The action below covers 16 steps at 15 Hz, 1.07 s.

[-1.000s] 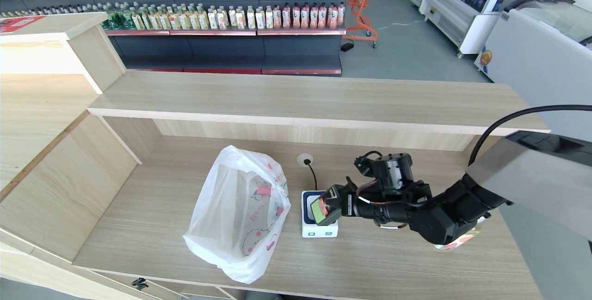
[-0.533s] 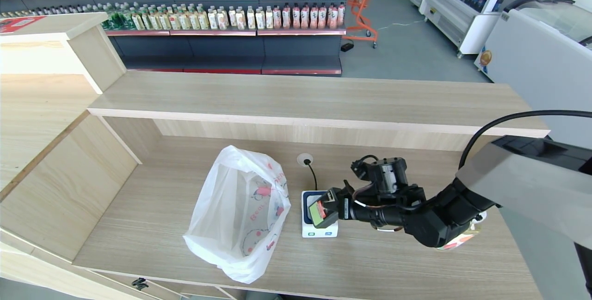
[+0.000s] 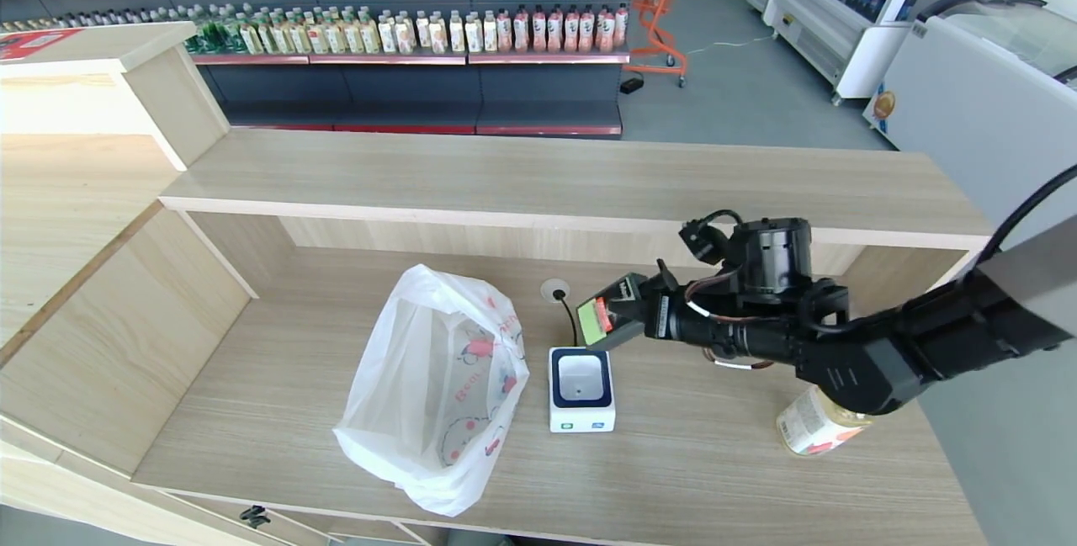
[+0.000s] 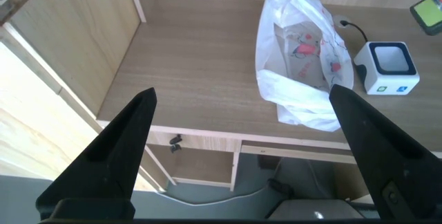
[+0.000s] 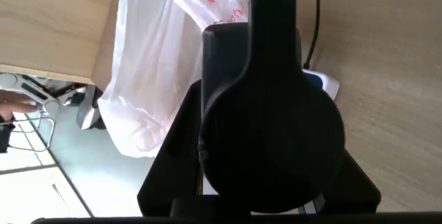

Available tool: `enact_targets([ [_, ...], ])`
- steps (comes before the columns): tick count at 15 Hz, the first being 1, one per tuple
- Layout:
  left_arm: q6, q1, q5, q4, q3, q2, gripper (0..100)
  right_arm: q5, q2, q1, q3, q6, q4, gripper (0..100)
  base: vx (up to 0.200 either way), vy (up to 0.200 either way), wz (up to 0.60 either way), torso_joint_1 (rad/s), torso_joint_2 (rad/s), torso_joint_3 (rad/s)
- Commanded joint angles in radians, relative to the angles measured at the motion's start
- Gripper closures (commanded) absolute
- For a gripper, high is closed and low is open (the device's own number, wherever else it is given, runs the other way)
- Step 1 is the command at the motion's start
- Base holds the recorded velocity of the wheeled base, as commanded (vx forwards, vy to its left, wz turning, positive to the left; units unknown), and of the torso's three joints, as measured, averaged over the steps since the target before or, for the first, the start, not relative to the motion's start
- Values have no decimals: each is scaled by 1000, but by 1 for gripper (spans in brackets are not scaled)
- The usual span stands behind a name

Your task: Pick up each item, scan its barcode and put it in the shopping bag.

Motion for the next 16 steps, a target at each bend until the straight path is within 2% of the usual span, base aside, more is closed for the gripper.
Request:
enact_targets([
  [1,0,0,0,0,0,0,0,-4,-308,-131,173,-253,56,100,0,0,0,0,0,0],
  [2,0,0,0,0,0,0,0,-4,-331,-144,214,-293,47,100,0,0,0,0,0,0],
  [3,0,0,0,0,0,0,0,-2,-408,-160,331,-351,-5,100,0,0,0,0,0,0],
  [7,1,0,0,0,0,0,0,-2,-555,-193,516,-350,-28,100,0,0,0,0,0,0],
  [12,3,0,0,0,0,0,0,1,-613,-209,542,-287,-24,100,0,0,0,0,0,0],
  [16,1,0,0,0,0,0,0,2,-604,-209,535,-221,-21,100,0,200,0,-4,0,2],
])
